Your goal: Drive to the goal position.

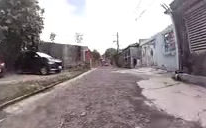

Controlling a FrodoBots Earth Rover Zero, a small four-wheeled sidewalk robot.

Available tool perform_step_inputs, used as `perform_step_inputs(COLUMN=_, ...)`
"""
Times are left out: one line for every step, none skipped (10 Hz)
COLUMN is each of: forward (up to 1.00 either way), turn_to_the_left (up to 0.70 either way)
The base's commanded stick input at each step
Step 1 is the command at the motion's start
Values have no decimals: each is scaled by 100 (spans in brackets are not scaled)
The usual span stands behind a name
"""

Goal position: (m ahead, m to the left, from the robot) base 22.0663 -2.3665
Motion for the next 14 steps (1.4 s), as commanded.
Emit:
perform_step_inputs(forward=100, turn_to_the_left=0)
perform_step_inputs(forward=100, turn_to_the_left=0)
perform_step_inputs(forward=100, turn_to_the_left=0)
perform_step_inputs(forward=100, turn_to_the_left=0)
perform_step_inputs(forward=100, turn_to_the_left=0)
perform_step_inputs(forward=100, turn_to_the_left=0)
perform_step_inputs(forward=100, turn_to_the_left=0)
perform_step_inputs(forward=100, turn_to_the_left=4)
perform_step_inputs(forward=100, turn_to_the_left=40)
perform_step_inputs(forward=100, turn_to_the_left=40)
perform_step_inputs(forward=100, turn_to_the_left=11)
perform_step_inputs(forward=100, turn_to_the_left=4)
perform_step_inputs(forward=100, turn_to_the_left=0)
perform_step_inputs(forward=100, turn_to_the_left=0)
